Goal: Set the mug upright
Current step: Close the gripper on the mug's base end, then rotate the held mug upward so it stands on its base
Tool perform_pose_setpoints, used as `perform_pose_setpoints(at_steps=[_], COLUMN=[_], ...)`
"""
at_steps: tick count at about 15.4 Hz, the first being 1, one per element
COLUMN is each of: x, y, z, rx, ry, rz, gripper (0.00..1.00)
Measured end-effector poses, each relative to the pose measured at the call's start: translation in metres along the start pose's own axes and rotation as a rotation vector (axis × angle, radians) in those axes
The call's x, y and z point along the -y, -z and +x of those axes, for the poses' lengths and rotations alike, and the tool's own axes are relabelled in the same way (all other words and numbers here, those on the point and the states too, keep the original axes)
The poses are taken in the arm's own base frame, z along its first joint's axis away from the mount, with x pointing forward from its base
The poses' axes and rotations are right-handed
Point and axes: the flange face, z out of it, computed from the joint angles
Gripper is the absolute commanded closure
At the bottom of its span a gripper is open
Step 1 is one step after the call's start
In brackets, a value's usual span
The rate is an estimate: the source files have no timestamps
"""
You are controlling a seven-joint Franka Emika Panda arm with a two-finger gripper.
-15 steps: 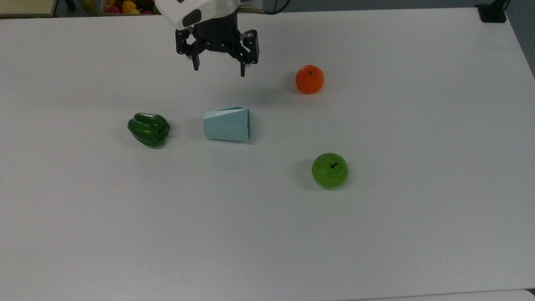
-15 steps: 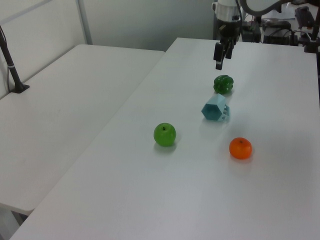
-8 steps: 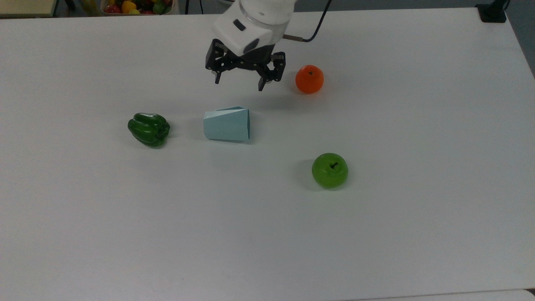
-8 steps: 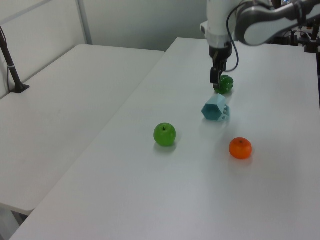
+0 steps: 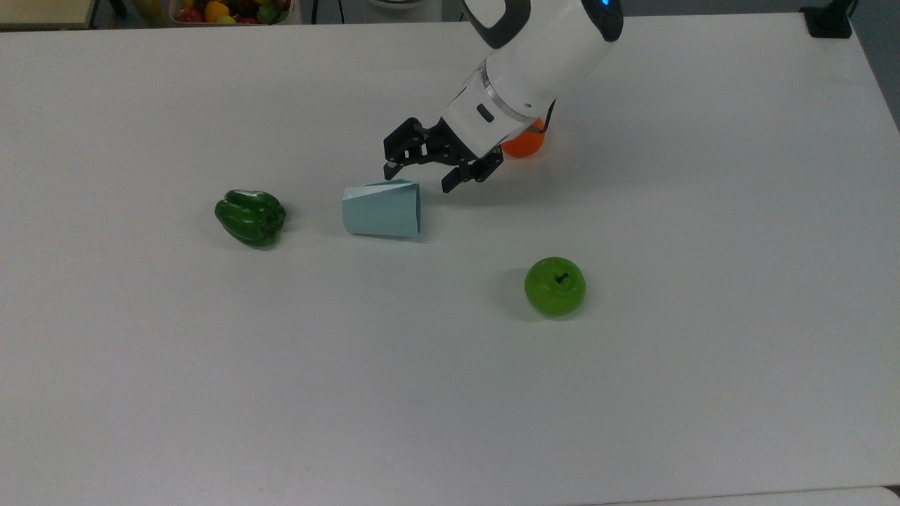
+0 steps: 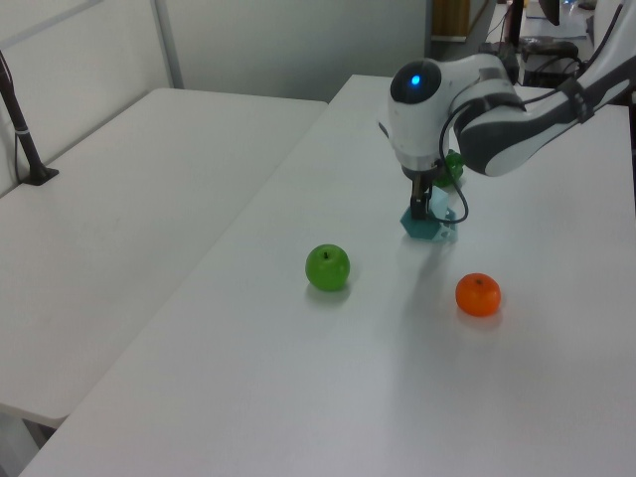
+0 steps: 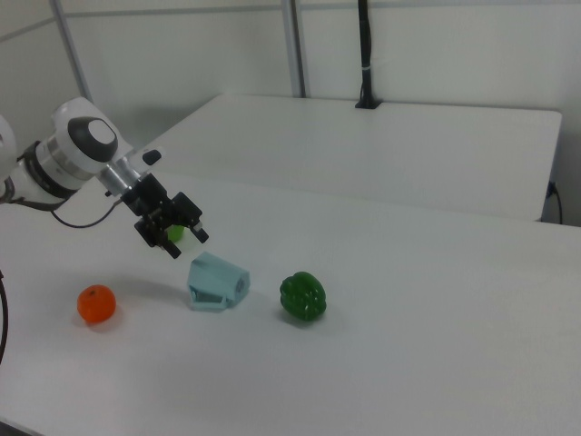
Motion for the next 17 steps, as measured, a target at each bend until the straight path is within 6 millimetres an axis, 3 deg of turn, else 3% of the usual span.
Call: perform_pose_setpoints(at_steps=[3, 6, 10, 11, 17], x=[0.009, 0.013, 0.010, 0.006, -0.012], y=[-0.017, -0.026, -0.029, -0.027, -0.018], z=[0.001, -0.001, -0.002, -0.002, 0.000], rx=[0.010, 0.012, 0.002, -0.001, -0.018], ry=[0.033, 0.057, 0.052, 0.046, 0.000], rz=[-0.038, -0.070, -0.109, -0.126, -0.115], gripper=[0.36, 0.68, 0.96, 1.00, 1.00])
